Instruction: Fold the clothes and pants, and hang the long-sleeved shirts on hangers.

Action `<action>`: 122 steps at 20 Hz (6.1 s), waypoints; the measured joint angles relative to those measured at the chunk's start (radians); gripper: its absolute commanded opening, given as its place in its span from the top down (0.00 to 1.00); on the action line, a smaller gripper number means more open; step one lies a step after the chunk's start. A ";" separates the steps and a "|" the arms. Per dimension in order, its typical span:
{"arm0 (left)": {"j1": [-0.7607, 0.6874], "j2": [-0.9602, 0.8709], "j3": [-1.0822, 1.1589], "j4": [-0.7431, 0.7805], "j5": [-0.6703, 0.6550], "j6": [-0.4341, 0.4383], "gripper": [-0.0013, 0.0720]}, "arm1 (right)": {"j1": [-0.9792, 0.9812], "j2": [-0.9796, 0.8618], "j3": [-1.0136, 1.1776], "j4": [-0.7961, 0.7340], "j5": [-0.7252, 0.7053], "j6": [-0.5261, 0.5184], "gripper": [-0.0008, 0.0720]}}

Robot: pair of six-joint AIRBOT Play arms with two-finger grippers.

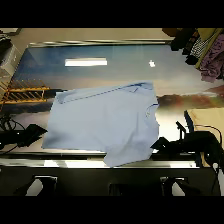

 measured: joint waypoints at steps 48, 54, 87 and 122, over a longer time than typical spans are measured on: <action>0.022 -0.132 0.029 -0.056 0.083 0.036 0.96 | 0.000 -0.007 0.057 0.357 0.200 -0.215 0.95; -0.019 -0.006 0.535 -0.186 0.090 0.023 0.96 | 0.000 0.046 0.648 0.419 0.231 -0.166 0.95; -0.428 -0.739 0.949 0.231 0.399 -0.123 0.96 | 0.095 -0.600 1.065 0.069 0.331 0.112 0.95; -0.282 -0.584 0.770 0.287 -0.153 -0.086 0.28 | 0.068 -0.340 0.719 -0.233 -0.090 0.072 0.31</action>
